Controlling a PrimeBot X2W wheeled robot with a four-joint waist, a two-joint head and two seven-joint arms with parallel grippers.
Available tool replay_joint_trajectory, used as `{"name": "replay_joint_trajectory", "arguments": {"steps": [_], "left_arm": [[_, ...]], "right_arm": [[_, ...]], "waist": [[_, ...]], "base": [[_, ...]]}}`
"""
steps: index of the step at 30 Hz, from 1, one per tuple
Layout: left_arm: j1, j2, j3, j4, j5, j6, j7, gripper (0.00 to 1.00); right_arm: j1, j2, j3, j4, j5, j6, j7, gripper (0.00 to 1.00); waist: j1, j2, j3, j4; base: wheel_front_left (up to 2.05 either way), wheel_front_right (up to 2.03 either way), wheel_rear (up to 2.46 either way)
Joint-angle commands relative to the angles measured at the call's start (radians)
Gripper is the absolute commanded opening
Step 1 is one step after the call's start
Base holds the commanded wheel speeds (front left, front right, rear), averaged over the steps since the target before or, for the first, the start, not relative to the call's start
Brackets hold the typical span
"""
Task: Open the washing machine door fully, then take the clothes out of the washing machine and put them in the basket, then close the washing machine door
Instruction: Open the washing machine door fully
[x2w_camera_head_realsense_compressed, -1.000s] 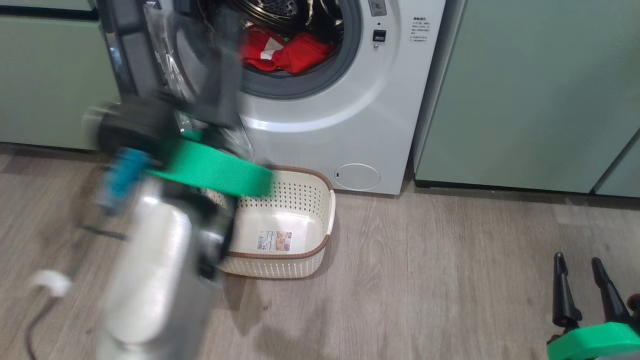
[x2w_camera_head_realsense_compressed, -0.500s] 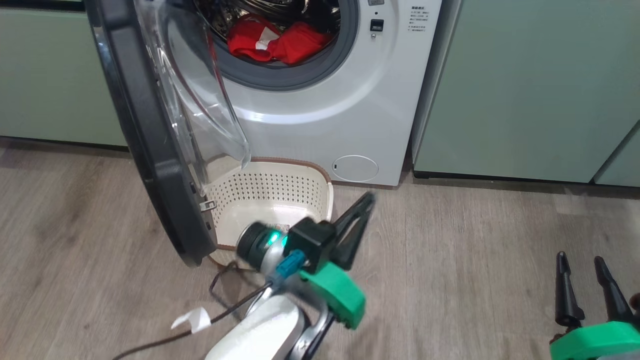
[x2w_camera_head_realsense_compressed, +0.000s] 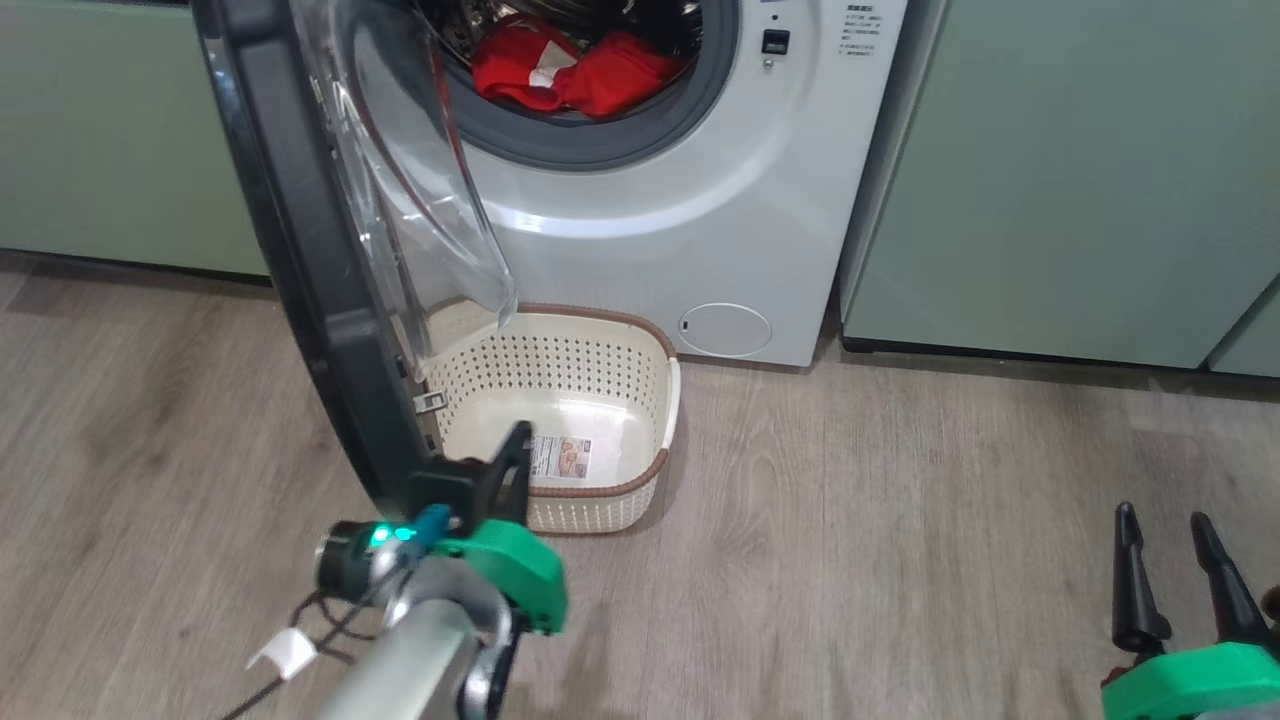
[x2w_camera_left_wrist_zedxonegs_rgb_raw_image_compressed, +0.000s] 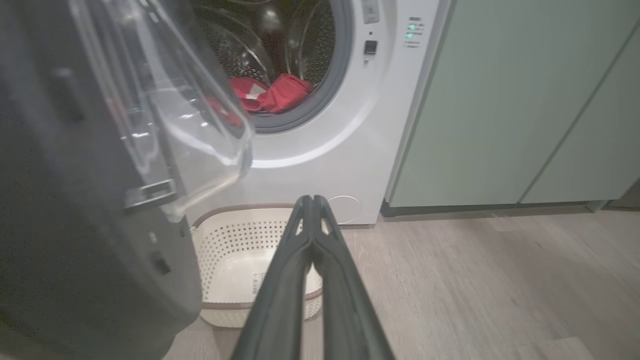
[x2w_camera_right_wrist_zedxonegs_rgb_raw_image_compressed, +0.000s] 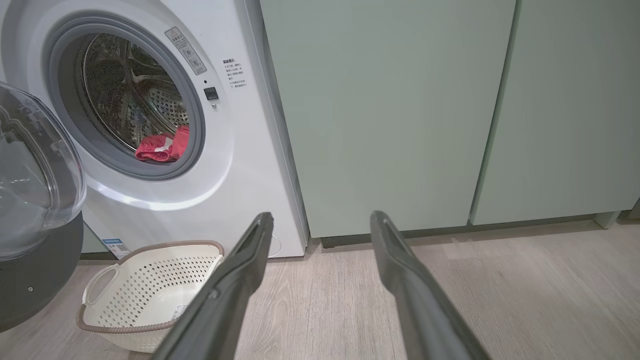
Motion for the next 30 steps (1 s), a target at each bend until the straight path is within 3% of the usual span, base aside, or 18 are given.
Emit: {"name": "replay_joint_trajectory", "arguments": {"steps": [1,10,20,30], "left_arm": [[-0.06,0.019,0.057,-0.009,-0.009,0.006,-0.017,0.0],[-0.064,0.062,0.199,-0.003,-0.016,0.001,-0.027,0.0],[-0.05,0.073,0.347,-0.023,-0.002,-0.005,-0.028,0.0],[-0.096,0.099,0.499,0.058,0.018,-0.034,-0.028,0.0]], "right_arm": [[-0.023,-0.026,0.017,-0.029,-0.002,-0.001,-0.011,1.0],[-0.025,-0.023,0.032,-0.023,-0.001,-0.001,-0.011,1.0],[-0.031,-0.03,0.041,-0.023,0.001,-0.001,-0.011,1.0],[-0.043,-0.034,0.061,-0.024,0.004,-0.001,-0.011,1.0]], "waist": [[0.0,0.0,0.001,0.005],[0.0,0.0,0.004,0.031],[0.0,0.0,0.016,0.078],[0.0,0.0,0.039,0.142]], "base": [[0.0,0.0,0.0],[0.0,0.0,0.0],[0.0,0.0,0.0],[0.0,0.0,0.0]]}}
